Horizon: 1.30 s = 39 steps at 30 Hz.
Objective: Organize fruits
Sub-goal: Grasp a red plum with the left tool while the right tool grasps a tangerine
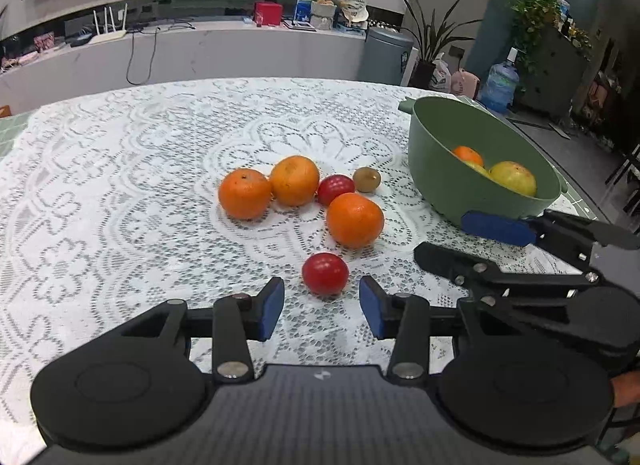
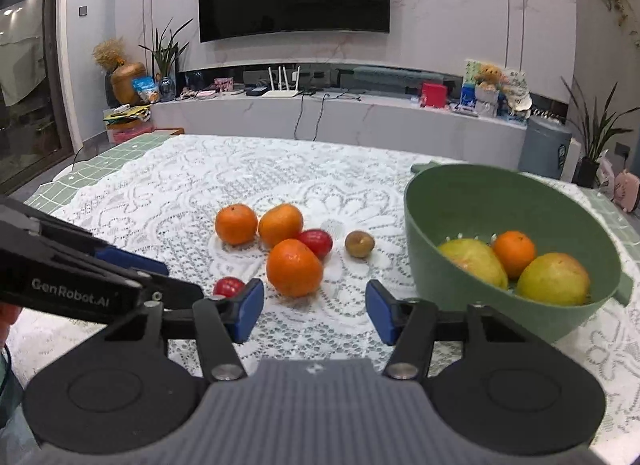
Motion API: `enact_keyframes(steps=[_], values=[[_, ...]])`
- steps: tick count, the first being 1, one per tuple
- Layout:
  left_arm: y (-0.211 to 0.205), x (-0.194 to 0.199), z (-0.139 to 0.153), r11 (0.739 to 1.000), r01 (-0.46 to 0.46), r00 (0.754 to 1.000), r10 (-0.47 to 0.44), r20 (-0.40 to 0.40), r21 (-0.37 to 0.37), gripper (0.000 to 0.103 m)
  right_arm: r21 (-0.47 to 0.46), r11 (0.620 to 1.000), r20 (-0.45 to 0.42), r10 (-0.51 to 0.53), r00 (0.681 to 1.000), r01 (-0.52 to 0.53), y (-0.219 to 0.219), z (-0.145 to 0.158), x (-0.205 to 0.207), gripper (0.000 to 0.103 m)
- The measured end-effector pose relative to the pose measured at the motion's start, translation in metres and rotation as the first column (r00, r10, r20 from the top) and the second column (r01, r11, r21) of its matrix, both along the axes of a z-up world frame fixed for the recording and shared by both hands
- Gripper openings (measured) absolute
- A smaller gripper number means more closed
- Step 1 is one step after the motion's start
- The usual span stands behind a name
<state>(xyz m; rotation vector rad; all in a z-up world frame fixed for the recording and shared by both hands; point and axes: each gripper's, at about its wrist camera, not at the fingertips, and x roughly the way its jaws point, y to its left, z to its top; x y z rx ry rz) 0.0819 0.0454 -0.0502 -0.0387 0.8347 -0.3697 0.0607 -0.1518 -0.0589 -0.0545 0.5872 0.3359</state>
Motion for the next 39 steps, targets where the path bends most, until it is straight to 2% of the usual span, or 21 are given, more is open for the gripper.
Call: enact_keyframes(steps=[5,11,18,20,25,32,39], values=[[-0.008,0.010,-0.009,1.000,0.011,1.000,-0.011,-0.023,-0.016,0.051,-0.014,1.000,-0.028,-0.007,1.000,0.007,-0.001,-0.011,0.008,0.053],[-0.014,0.019,-0.020,1.000,0.005,1.000,-0.004,-0.026,0.017,0.051,-0.003,1.000,-0.054,0.006,0.999,-0.006,-0.004,-0.023,0.019,0.052],[-0.013,0.027,-0.025,1.000,0.010,0.999,-0.010,-0.035,-0.002,0.051,0.011,1.000,-0.077,0.007,0.997,-0.006,-0.006,-0.030,0.027,0.052],[-0.013,0.029,-0.027,1.000,0.009,0.999,-0.009,-0.044,-0.008,0.050,0.010,1.000,-0.075,0.009,0.997,-0.008,-0.006,-0.031,0.028,0.052],[-0.012,0.029,-0.028,1.000,0.005,0.998,-0.007,-0.056,-0.029,0.037,0.012,1.000,-0.062,0.021,0.998,-0.020,-0.004,-0.031,0.030,0.052],[0.000,0.027,-0.016,0.997,-0.049,0.999,0.048,-0.018,-0.058,0.037,0.007,0.998,-0.031,0.059,0.998,-0.059,0.008,-0.028,0.037,0.052],[0.016,0.030,-0.009,0.989,-0.125,0.992,0.126,0.004,-0.076,0.037,-0.068,0.992,0.014,0.103,0.995,-0.102,0.035,-0.025,0.048,0.052]])
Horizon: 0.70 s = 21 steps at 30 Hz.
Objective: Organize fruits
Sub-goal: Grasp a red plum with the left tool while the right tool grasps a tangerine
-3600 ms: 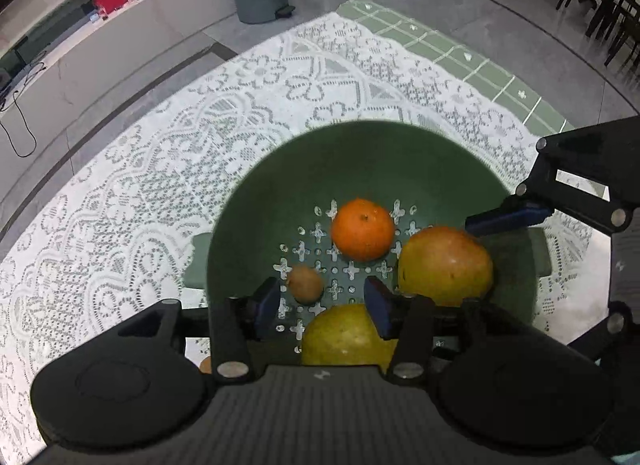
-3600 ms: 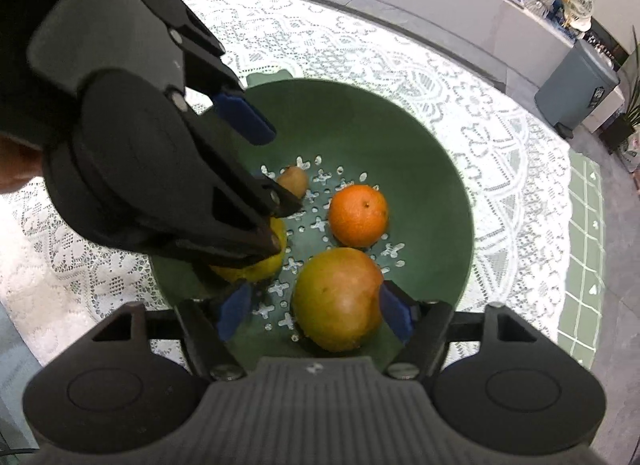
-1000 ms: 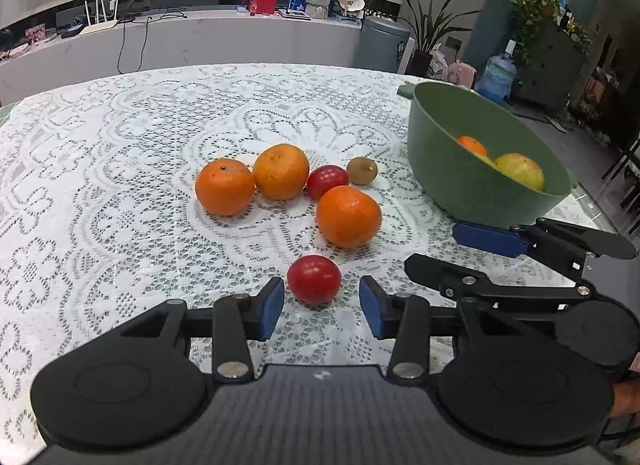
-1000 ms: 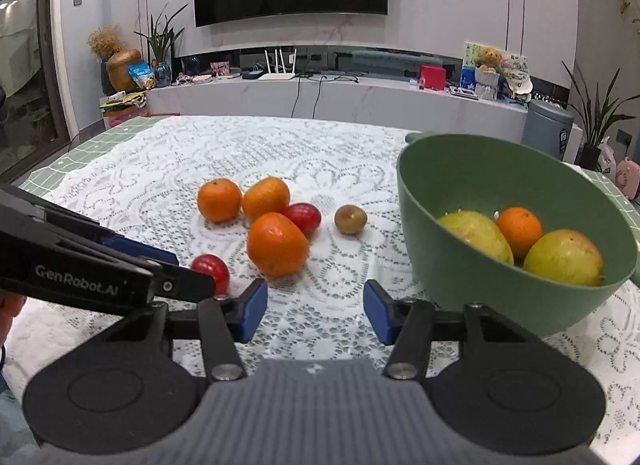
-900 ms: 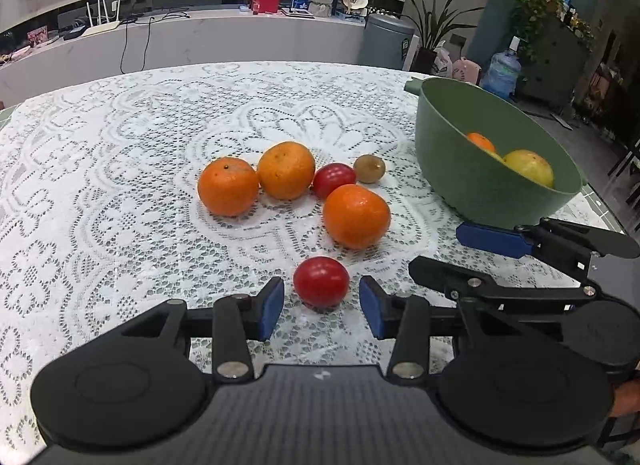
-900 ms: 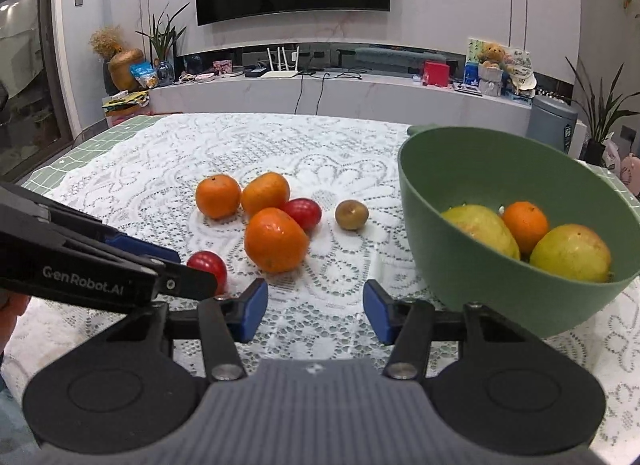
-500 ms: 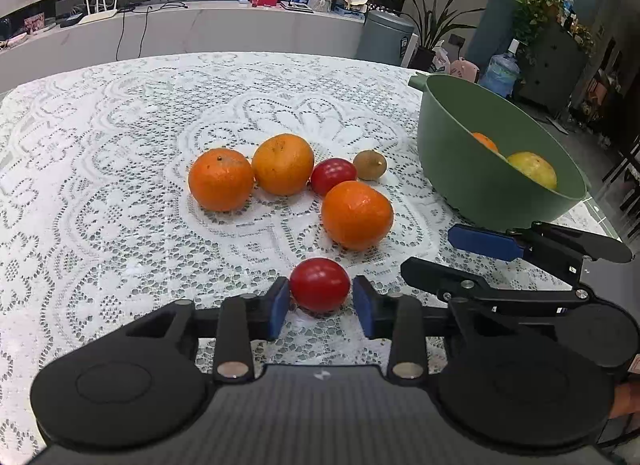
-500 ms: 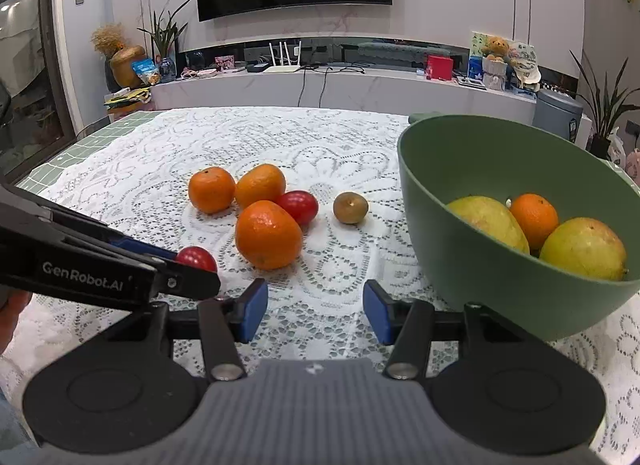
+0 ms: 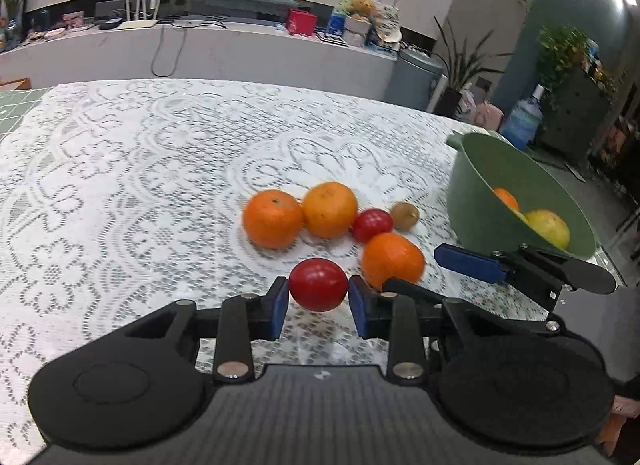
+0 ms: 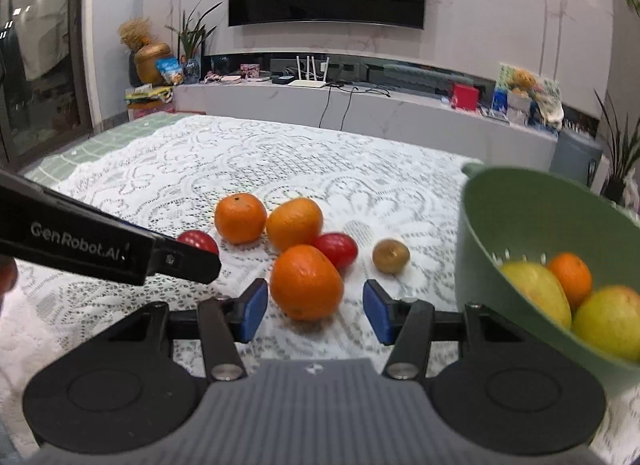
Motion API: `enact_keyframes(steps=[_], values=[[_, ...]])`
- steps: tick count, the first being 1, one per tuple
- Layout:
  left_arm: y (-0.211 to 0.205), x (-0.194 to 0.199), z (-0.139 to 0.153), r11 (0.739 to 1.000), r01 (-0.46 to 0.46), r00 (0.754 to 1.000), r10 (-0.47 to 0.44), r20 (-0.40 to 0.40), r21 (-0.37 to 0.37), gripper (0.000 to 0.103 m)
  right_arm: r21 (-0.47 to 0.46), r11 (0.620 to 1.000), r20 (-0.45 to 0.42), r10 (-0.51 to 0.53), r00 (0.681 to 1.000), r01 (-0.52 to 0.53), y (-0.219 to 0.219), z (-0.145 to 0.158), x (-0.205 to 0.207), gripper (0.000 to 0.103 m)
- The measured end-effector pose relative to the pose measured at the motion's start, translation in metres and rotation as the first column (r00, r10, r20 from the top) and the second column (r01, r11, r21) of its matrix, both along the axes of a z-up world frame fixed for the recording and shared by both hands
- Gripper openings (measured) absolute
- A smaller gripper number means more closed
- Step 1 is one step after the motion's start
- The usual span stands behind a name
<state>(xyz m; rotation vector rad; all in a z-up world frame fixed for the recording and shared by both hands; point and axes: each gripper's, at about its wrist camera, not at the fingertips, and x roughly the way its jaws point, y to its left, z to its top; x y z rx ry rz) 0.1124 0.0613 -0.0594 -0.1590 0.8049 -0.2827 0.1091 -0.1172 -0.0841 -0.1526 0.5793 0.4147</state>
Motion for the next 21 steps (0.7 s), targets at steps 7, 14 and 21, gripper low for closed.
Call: enact_keyframes(steps=[7,14,21], values=[[0.004,0.002,0.000,1.000,-0.018,1.000,0.018,-0.004,0.006,0.037,-0.033,0.999,-0.013,-0.001,1.000,0.001,0.010,-0.005,0.011,0.049],[0.001,0.001,-0.001,1.000,-0.010,1.000,0.010,-0.006,0.017,0.037,-0.040,0.999,-0.017,-0.002,1.000,0.001,0.012,-0.006,0.011,0.042],[0.004,-0.002,0.002,1.000,-0.010,1.000,0.010,-0.011,-0.012,0.037,-0.042,0.999,-0.008,-0.005,1.000,0.005,0.009,0.003,0.005,0.041]])
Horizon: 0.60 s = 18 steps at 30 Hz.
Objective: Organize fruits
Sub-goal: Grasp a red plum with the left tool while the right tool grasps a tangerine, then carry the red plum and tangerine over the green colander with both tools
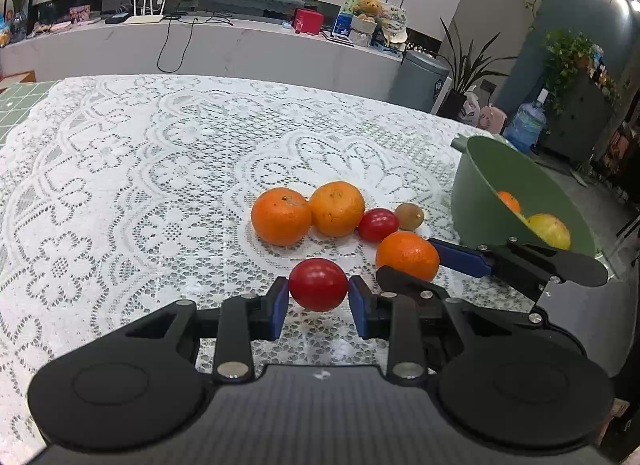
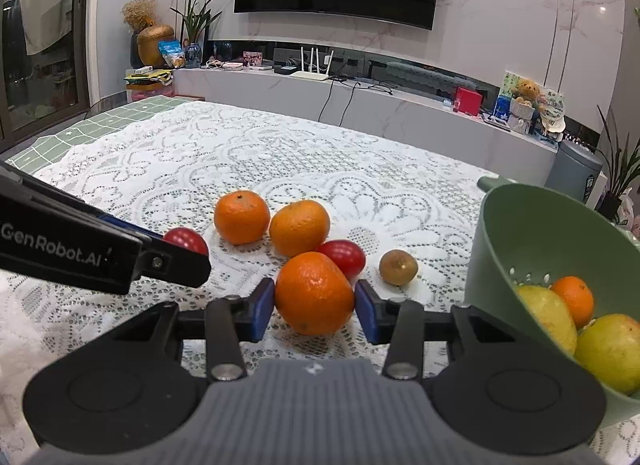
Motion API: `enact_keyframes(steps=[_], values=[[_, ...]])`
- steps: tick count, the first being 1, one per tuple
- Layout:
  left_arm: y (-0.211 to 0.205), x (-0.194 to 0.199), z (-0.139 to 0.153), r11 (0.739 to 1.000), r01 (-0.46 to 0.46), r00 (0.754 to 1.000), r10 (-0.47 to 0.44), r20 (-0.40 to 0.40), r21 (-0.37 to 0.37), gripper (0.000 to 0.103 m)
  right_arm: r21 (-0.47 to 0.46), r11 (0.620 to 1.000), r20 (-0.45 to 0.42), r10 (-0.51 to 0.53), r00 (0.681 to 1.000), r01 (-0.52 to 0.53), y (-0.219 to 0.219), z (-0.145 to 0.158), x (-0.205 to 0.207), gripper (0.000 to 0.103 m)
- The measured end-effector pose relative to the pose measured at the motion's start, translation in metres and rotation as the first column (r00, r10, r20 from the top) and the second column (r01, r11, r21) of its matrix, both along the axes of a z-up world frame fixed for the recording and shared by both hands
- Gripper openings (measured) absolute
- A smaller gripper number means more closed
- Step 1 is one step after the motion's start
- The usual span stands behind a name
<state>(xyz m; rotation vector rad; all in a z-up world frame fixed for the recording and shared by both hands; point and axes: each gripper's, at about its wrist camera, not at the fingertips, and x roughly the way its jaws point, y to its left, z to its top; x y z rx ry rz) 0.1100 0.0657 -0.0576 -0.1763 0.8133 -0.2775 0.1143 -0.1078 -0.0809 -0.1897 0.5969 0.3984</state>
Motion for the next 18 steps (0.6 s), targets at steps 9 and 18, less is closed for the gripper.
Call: enact_keyframes(steps=[9,18], values=[[-0.002,-0.013,0.012,1.000,0.003,1.000,-0.003,0.015,-0.010,0.037,0.059,0.998,0.015,-0.014,1.000,0.013,-0.021,0.034,-0.021,0.041],[-0.031,-0.021,0.036,0.996,0.084,0.996,-0.083,0.013,-0.007,0.037,0.132,0.987,-0.018,-0.085,0.996,0.086,-0.073,0.075,-0.031,0.041]])
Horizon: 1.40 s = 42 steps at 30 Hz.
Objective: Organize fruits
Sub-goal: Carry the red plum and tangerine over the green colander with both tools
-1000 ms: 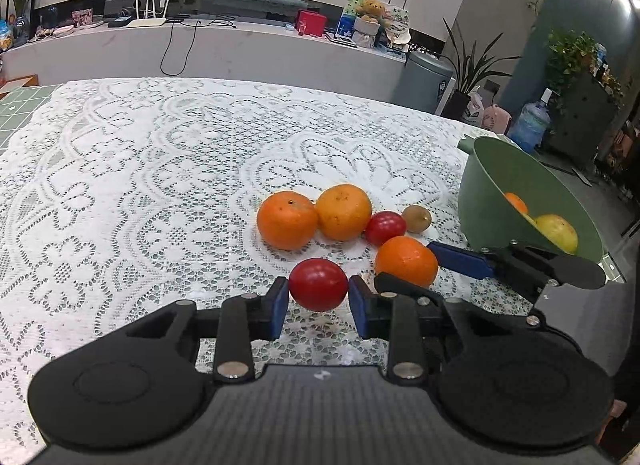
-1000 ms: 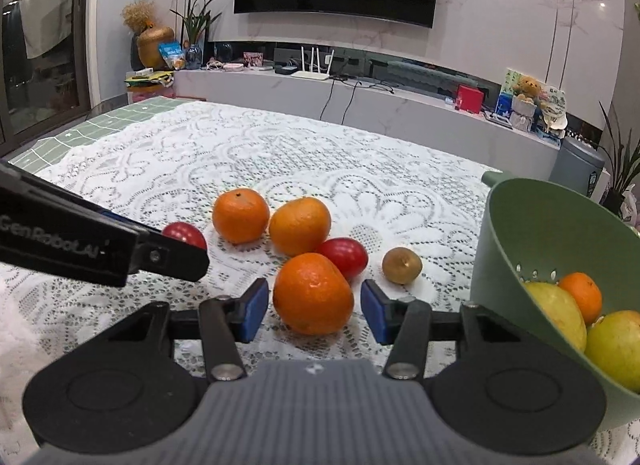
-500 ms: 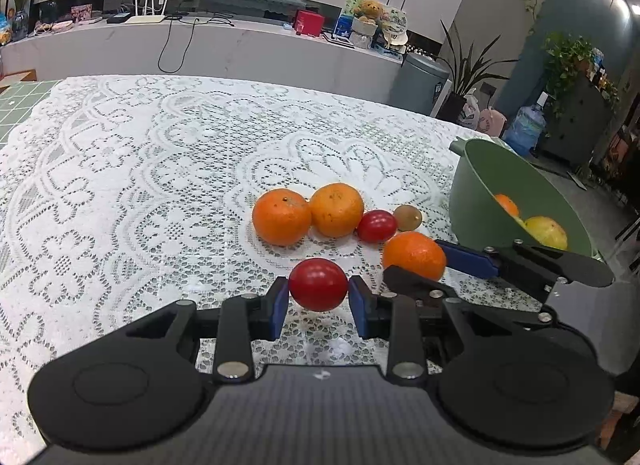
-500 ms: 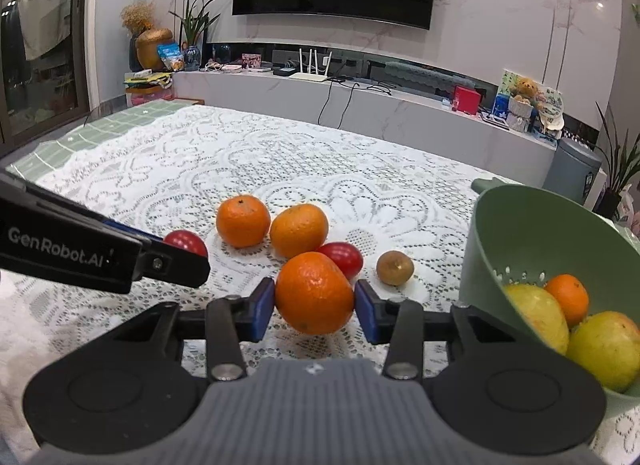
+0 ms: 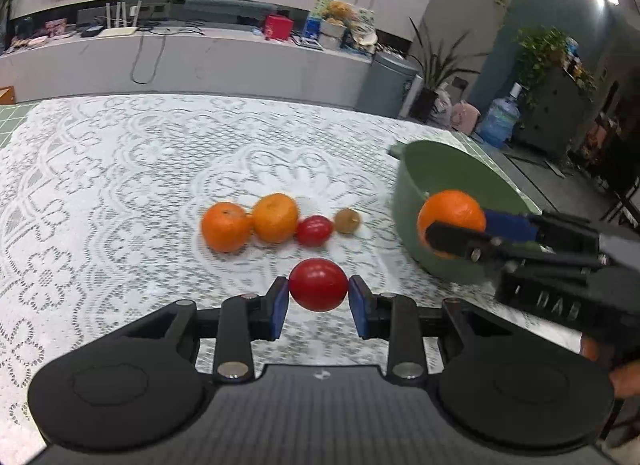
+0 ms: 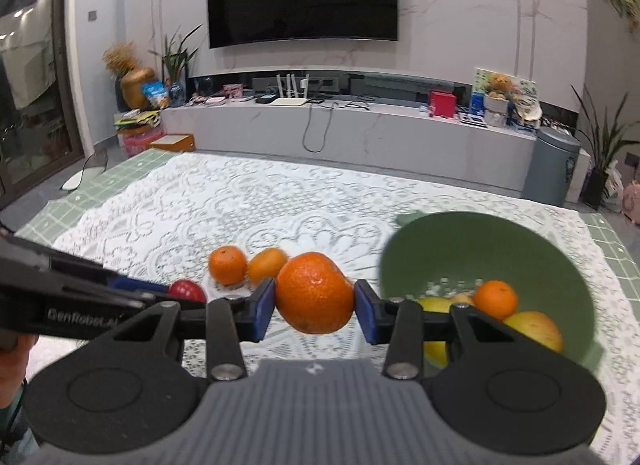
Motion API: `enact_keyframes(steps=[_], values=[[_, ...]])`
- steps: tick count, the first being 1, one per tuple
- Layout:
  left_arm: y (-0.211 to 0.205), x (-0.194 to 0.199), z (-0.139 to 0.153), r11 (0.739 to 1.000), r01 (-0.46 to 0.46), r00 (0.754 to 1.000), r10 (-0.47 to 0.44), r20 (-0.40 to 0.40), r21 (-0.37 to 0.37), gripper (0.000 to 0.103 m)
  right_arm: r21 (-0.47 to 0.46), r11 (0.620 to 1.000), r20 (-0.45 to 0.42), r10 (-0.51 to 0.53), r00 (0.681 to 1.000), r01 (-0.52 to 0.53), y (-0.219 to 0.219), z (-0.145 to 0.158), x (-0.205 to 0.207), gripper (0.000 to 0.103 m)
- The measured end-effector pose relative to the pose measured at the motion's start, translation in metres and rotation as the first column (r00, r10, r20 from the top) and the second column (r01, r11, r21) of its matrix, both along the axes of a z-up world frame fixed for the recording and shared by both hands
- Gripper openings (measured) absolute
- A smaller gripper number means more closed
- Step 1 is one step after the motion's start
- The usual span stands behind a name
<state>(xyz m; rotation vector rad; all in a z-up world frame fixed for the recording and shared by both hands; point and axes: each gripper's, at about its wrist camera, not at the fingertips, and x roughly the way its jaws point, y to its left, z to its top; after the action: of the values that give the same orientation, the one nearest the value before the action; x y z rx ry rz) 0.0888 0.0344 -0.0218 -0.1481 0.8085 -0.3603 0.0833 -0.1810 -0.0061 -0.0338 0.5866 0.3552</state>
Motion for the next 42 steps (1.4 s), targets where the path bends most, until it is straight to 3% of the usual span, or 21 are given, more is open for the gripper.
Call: enact_keyframes(steps=[9,16,30,42], values=[[-0.030,0.008,0.028,0.996,0.090,0.996,-0.090,0.009,-0.001,0.037,0.036,0.995,-0.072,-0.088,0.994,0.090,-0.069,0.019,0.006,0.041],[-0.063,0.027,0.045,0.987,0.159,0.987,-0.159,0.013,0.012,0.037,0.068,0.986,-0.223,-0.135,0.965,0.154,-0.112,0.011,0.027,0.041],[-0.117,0.062,0.041,0.963,0.256,0.966,-0.252,-0.054,0.087,0.037,0.012,0.995,-0.452,-0.083,0.888,0.099,-0.118,-0.015,0.072,0.041],[-0.134,0.083,0.036,0.951,0.280,0.959,-0.272,-0.080,0.131,0.037,-0.032,0.999,-0.491,-0.048,0.870,0.037,-0.107,-0.019,0.082,0.042]])
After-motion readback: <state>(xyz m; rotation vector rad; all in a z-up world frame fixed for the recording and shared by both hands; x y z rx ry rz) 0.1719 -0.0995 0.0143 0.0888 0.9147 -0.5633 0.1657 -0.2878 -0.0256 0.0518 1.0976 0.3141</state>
